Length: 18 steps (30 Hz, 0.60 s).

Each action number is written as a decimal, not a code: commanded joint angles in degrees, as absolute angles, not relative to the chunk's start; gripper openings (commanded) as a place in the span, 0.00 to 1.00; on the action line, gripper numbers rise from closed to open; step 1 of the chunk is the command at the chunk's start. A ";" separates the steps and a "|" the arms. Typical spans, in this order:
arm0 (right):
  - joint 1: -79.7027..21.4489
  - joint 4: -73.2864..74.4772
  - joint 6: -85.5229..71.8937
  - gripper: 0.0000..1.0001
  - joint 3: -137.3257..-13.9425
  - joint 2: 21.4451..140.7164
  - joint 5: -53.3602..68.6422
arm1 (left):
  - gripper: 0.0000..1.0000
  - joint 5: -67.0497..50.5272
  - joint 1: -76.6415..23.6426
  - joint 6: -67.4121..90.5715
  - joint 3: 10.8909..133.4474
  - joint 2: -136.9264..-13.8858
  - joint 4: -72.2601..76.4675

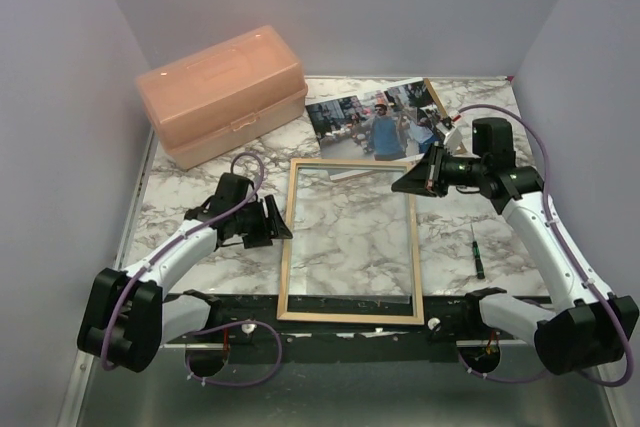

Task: Put the photo into the frame
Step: Place the photo frame item in the photo frame.

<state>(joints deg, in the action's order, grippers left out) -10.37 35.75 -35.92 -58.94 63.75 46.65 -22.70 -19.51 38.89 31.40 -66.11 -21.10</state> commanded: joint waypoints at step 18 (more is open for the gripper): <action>-10.09 24.71 -42.58 0.01 -54.12 70.18 55.76 | 0.35 -21.01 -18.72 35.60 30.93 -70.21 -21.30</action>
